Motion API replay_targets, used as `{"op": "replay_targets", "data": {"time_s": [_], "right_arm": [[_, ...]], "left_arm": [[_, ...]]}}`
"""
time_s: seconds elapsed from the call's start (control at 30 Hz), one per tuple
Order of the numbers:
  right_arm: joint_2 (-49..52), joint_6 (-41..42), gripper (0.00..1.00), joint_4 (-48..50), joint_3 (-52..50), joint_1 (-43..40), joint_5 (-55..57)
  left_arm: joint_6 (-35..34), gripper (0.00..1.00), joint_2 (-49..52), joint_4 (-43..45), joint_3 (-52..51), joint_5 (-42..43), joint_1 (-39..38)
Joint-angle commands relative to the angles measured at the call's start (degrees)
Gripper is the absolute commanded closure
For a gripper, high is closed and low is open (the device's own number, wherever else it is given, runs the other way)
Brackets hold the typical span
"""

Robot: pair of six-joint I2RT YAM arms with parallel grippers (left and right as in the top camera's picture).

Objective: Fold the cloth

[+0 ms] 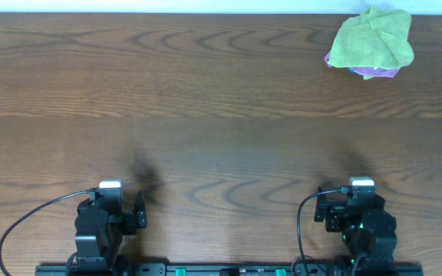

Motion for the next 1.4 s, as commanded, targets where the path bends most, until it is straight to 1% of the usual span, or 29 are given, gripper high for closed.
{"op": "replay_targets", "data": {"time_s": [0.0, 0.57, 0.73, 0.87, 0.93, 1.1, 1.2, 1.37], "right_arm": [[-0.6, -0.9, 0.01, 0.1, -0.8, 0.0, -0.3], [-0.6, -0.9, 0.01, 0.7, -0.7, 0.0, -1.4], [1.1, -0.9, 0.01, 4.3, 3.4, 0.0, -1.1], [7.0, 0.6, 0.01, 5.4, 10.0, -0.1, 1.7], [12.0, 1.7, 0.01, 5.4, 14.6, -0.2, 3.8], [24.8, 1.9, 0.01, 5.7, 25.9, -0.4, 4.1], [31.2, 4.8, 0.01, 6.5, 31.4, -0.4, 4.1], [39.1, 6.7, 0.01, 8.9, 37.0, -0.4, 5.4]], "left_arm": [[0.6, 0.05, -0.4, -0.4, -1.1, 0.2, -0.3], [0.6, 0.05, -0.4, -0.4, -1.1, 0.2, -0.3], [0.6, 0.04, -0.4, -0.4, -1.1, 0.2, -0.3], [0.6, 0.05, -0.4, -0.4, -1.1, 0.2, -0.3], [0.6, 0.05, -0.4, -0.4, -1.1, 0.2, -0.3], [0.6, 0.05, -0.4, -0.4, -1.1, 0.2, -0.3], [0.6, 0.05, -0.4, -0.4, -1.1, 0.2, -0.3], [0.6, 0.05, -0.4, -0.4, -1.1, 0.2, -0.3]]}}
